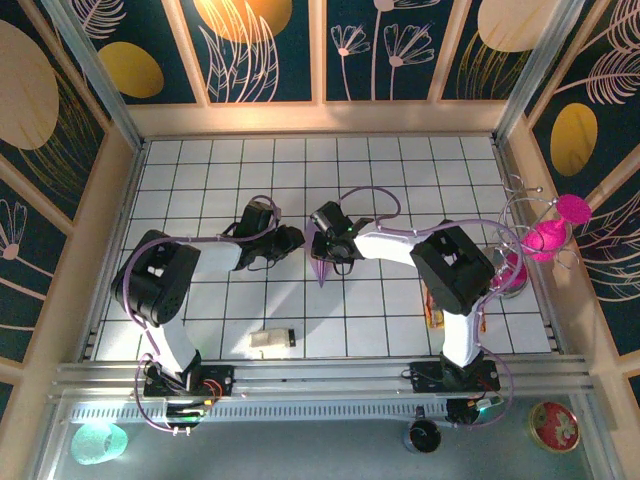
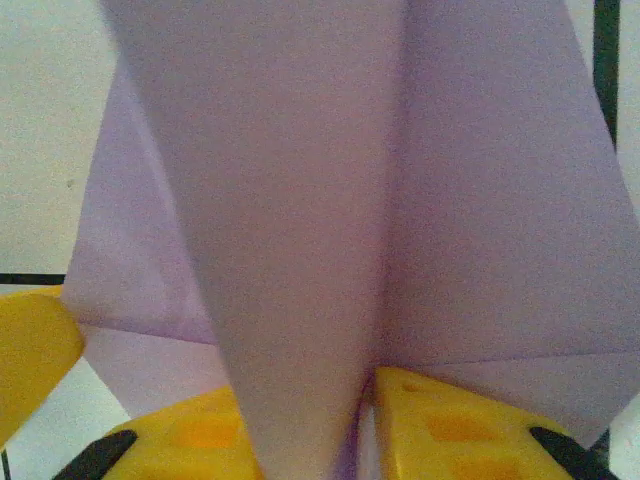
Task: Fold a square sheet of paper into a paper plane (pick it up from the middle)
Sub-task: Move the paper plane to the top-center of the table.
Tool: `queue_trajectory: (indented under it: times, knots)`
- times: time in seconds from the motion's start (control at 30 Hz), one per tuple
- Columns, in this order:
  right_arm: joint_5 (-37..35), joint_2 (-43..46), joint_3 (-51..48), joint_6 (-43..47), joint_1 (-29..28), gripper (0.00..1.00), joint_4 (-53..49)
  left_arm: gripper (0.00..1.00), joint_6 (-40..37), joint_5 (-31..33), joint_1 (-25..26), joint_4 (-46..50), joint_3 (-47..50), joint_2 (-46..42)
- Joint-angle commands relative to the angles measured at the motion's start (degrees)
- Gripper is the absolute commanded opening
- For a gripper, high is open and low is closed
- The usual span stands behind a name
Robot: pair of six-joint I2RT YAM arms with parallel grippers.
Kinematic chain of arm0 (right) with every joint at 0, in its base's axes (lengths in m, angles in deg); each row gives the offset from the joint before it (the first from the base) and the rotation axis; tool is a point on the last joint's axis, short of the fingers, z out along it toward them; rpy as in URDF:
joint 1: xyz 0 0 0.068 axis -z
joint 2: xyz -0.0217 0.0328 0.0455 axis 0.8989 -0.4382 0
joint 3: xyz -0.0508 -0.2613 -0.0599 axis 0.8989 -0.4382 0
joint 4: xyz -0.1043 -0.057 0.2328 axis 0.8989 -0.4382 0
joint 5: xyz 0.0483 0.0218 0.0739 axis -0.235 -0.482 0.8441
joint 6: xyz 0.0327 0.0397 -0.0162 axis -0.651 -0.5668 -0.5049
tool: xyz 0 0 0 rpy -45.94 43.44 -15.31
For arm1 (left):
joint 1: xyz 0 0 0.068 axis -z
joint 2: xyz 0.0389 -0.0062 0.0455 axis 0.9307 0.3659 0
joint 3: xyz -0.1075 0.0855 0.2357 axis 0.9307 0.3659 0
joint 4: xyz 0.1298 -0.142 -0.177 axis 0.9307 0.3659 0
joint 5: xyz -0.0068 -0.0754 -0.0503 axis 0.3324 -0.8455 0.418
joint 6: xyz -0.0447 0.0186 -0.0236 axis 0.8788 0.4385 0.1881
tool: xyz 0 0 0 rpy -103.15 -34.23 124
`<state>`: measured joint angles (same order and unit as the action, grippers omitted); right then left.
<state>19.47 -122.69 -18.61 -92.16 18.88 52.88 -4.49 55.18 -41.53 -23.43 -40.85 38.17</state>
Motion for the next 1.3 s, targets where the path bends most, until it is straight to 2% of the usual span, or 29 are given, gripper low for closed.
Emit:
queue_trajectory:
  times: [0.0,0.17,0.43,0.53,0.67,0.83,1.0,1.27]
  knots:
    - [-2.1,-1.0,2.0,-0.8,-0.5,0.25,-2.8,0.37,-1.4,2.6,-1.1,1.7,-0.5,-2.9]
    - [-3.5,-1.3,3.0,-1.1,-0.6,0.21,-5.2,0.54,-3.4,6.8,-3.7,4.2,1.4,-7.4]
    - [-6.6,-1.4,5.6,-0.7,-0.5,0.06,-8.9,0.78,-8.8,16.0,-6.1,10.2,2.9,-11.6]
    - [-7.6,-1.4,7.4,2.5,0.2,0.04,-9.7,0.87,-10.9,19.9,-6.4,11.7,3.7,-13.9]
    - [-8.1,-2.2,11.5,12.1,2.9,0.03,-10.1,0.95,-13.1,24.3,-6.5,13.0,5.4,-17.3]
    - [-4.6,-6.9,18.1,20.5,9.5,0.03,-12.7,0.99,-14.0,26.4,-6.6,12.9,8.5,-20.5]
    - [-1.4,-13.0,27.1,24.0,15.4,0.04,-15.7,0.99,-14.2,27.2,-6.7,12.6,10.6,-22.0]
    - [-1.3,-22.9,41.1,27.3,17.9,0.06,-21.3,0.99,-14.5,26.3,-6.8,12.5,10.6,-21.1]
